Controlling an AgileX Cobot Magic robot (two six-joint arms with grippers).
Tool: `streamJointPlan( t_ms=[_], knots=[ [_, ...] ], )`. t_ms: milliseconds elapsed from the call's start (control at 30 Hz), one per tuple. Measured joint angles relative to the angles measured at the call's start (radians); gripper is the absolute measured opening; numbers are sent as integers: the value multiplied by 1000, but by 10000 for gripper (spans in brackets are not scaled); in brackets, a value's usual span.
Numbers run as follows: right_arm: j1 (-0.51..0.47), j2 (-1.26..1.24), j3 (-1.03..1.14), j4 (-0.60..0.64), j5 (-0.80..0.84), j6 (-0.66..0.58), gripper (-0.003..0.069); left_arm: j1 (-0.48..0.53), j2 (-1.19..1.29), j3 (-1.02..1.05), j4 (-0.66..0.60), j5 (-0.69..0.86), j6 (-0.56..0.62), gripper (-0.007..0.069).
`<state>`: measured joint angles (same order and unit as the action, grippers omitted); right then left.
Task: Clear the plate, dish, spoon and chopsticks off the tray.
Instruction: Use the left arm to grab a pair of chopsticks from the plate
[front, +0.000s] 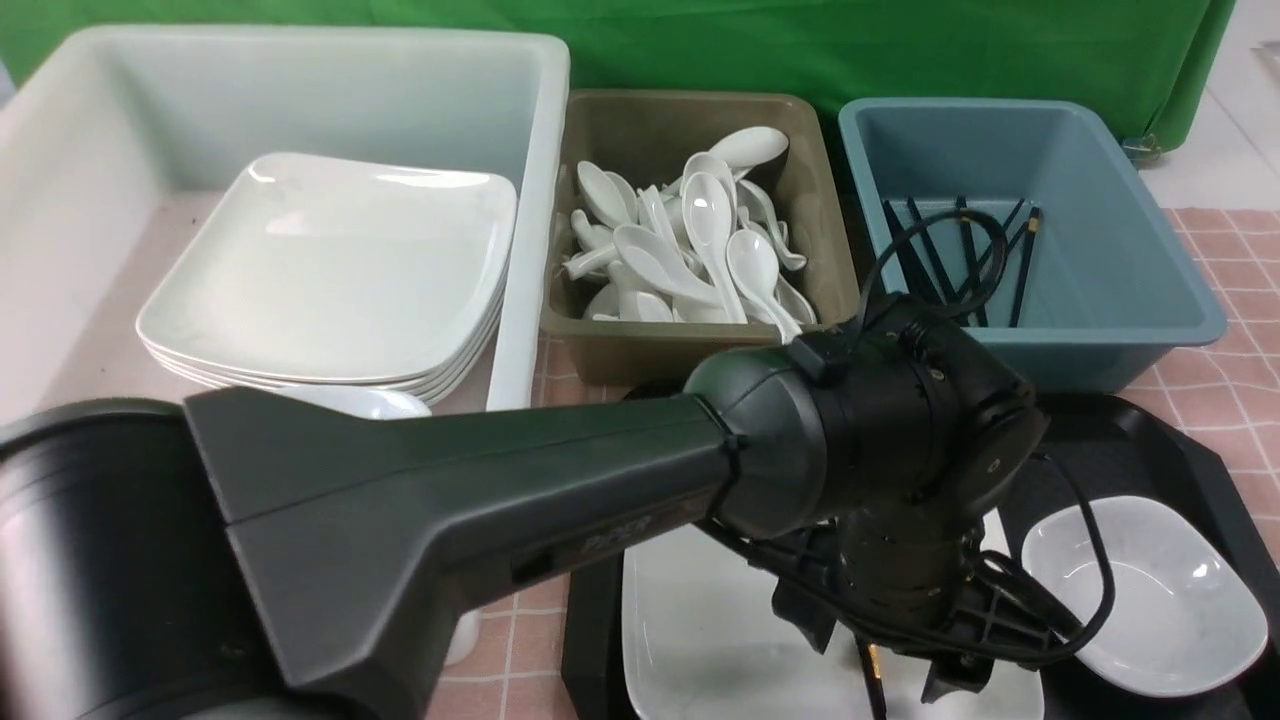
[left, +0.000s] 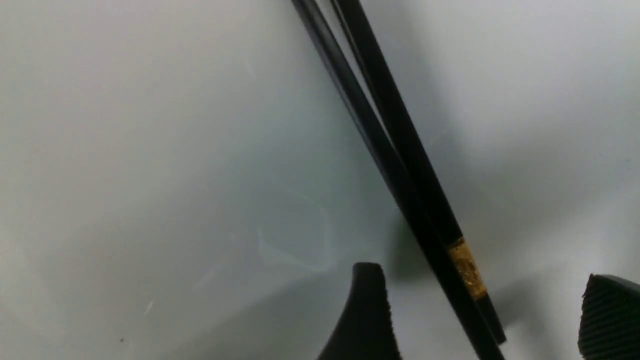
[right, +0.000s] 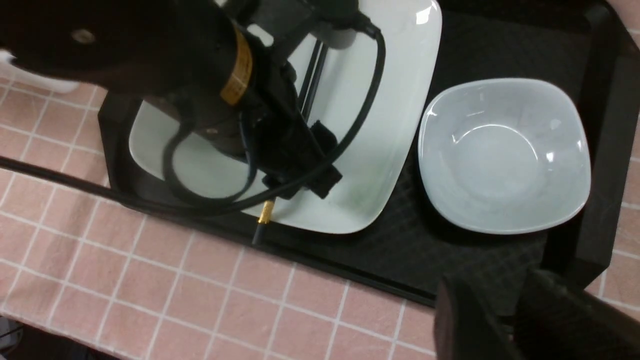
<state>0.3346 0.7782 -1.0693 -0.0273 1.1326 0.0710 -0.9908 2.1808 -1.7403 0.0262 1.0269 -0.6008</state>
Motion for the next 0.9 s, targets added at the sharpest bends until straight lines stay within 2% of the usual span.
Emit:
streamJointPlan(
  t_ms=[133,267,300,333,367,400,433,500,900],
  knots=[
    [0,0,0,0,0,-1,227,0,25,-2,4,-5,-14,458],
    [0,0,0,0,0,-3,232,0,28,-3,23,-3,-23,309],
    [0,0,0,0,0,-3,232,0,29,-3,23,-3,-23,298],
    [0,0,0,0,0,-4,235,0,30,-3,34,6,-28,208],
    [0,0,0,0,0,-5,235,0,30,-3,39,15,-29,148],
    [0,0,0,0,0,-5,235,0,30,-3,39,16,-29,136],
    [0,0,0,0,0,-5,235,0,30,-5,45,27,-27,65],
    [0,0,0,0,0,-5,237,0,30,-5,45,45,-22,26],
    [0,0,0,0,0,-7,239,1,-73,-5,-2,113,26,23]
  ],
)
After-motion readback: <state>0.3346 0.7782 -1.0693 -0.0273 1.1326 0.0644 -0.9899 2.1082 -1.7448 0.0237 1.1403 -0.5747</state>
